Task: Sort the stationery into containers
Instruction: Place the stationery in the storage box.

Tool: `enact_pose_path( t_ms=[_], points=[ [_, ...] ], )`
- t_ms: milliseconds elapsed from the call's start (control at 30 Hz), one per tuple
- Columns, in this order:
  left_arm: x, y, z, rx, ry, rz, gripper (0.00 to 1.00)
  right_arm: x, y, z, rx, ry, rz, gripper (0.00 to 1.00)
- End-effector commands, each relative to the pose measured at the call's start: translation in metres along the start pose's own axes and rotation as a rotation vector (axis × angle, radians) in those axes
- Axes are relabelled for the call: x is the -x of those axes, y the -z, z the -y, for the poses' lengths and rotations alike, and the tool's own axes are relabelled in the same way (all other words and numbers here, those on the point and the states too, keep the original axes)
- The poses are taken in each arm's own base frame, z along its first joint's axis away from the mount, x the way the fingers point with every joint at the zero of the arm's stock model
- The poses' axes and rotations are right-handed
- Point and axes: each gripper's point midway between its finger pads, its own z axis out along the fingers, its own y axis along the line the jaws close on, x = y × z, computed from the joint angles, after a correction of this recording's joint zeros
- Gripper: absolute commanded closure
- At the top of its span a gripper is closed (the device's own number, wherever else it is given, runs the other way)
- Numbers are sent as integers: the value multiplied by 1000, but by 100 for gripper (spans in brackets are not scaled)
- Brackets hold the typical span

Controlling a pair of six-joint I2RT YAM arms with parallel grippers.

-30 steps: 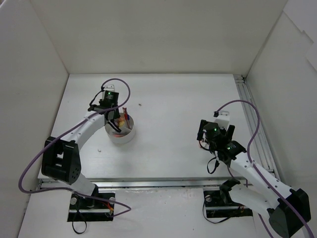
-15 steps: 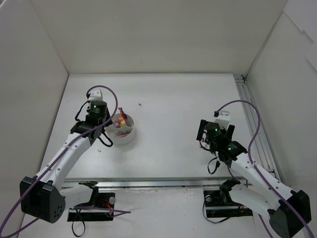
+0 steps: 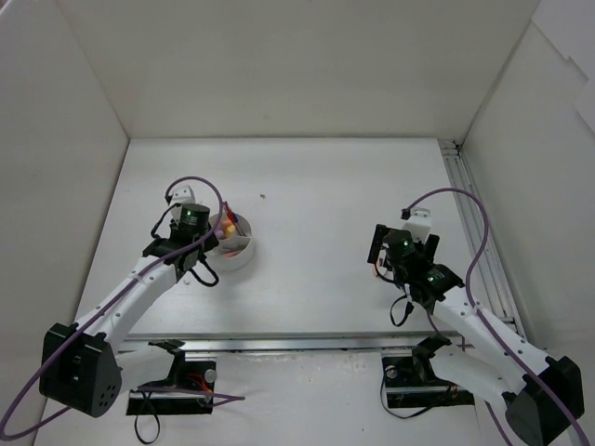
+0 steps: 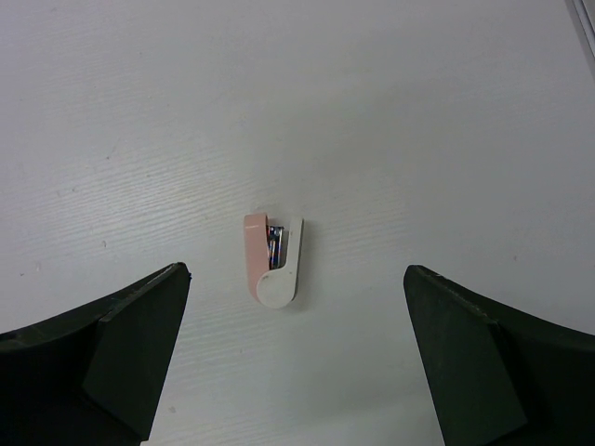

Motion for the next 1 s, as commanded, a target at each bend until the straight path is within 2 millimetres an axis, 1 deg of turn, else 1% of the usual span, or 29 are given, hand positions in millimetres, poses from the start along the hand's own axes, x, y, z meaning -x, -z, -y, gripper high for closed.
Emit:
enact_pose_path(
  t_ms=[0,133,233,267,300,367,400,467,500,567,667,700,733,767,800,900,967],
  points=[
    [21,-4,11,-11,81,75,84,20,3,-6,18,-57,52,2],
    [19,-8,14,-12,87,61,82,20,4,-4,12,-58,57,2],
    [16,-7,13,-12,95,52,74,19,4,-4,11,-55,56,2],
    [16,-6,14,-21,97,52,69,19,4,-4,12,-57,57,2],
    [16,-5,14,-26,96,56,59,19,4,-4,11,-55,56,2],
    [18,-1,13,-34,99,73,55,19,3,-3,8,-54,57,2],
    [19,2,11,-35,101,82,49,18,3,-4,8,-51,54,2],
    [21,5,10,-39,101,93,43,17,2,-4,8,-45,50,2],
    [23,7,10,-41,99,99,39,17,2,-4,8,-46,48,2],
    [25,9,11,-47,92,103,36,16,2,-5,13,-44,43,2],
    [27,14,11,-60,80,107,25,12,1,-6,19,-54,31,2],
    [28,16,12,-69,77,106,17,10,0,-6,19,-61,27,2],
    [31,21,14,-87,69,114,14,7,0,-9,30,-70,16,2],
    [30,25,21,-125,57,107,5,6,0,-11,39,-74,10,2],
    [31,31,23,-148,56,113,1,3,0,-12,43,-73,-1,2],
    [33,45,34,-244,10,121,0,-5,-5,-17,45,-78,-44,2],
    [30,54,44,-306,-38,116,0,-12,-13,-21,23,-82,-87,2]
  ],
)
